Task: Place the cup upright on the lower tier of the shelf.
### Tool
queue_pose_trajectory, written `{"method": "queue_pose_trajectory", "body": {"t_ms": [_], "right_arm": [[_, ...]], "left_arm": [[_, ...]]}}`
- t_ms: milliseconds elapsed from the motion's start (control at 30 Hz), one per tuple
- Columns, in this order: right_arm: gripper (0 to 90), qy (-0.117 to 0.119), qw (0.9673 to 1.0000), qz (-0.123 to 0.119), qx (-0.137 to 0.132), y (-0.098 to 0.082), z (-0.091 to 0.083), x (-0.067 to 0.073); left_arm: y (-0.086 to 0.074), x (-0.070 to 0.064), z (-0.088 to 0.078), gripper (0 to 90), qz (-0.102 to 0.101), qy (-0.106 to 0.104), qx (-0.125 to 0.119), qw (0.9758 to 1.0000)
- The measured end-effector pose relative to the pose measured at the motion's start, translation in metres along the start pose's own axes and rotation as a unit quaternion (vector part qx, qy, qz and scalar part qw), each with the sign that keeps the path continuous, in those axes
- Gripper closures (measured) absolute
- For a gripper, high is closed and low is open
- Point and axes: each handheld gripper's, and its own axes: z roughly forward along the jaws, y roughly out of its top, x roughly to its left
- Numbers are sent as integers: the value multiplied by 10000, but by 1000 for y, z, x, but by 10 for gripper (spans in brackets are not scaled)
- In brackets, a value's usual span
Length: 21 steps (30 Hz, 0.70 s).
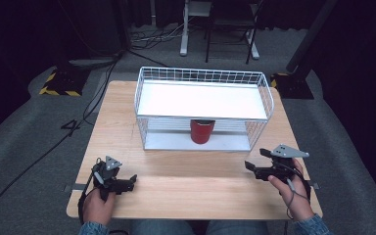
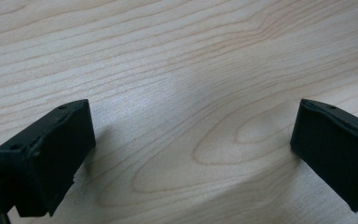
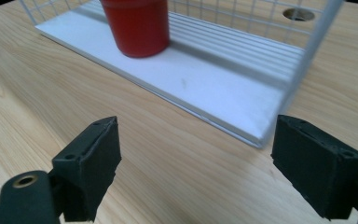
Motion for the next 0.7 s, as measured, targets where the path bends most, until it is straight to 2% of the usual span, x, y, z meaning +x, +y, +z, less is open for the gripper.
{"method": "queue_pose_trajectory", "body": {"t_ms": [300,600,700], "right_arm": [[160,-287,9988,253,289,-25,-14,-24],[160,-454,9961,494,576,-47,-14,-41],[160,-511,9952,472,687,-53,-13,-44]], "left_arm": [[0,0,0,0,10,12,1,10000],[0,0,0,0,8,13,-1,10000],[0,0,0,0,9,13,-2,10000]]}}
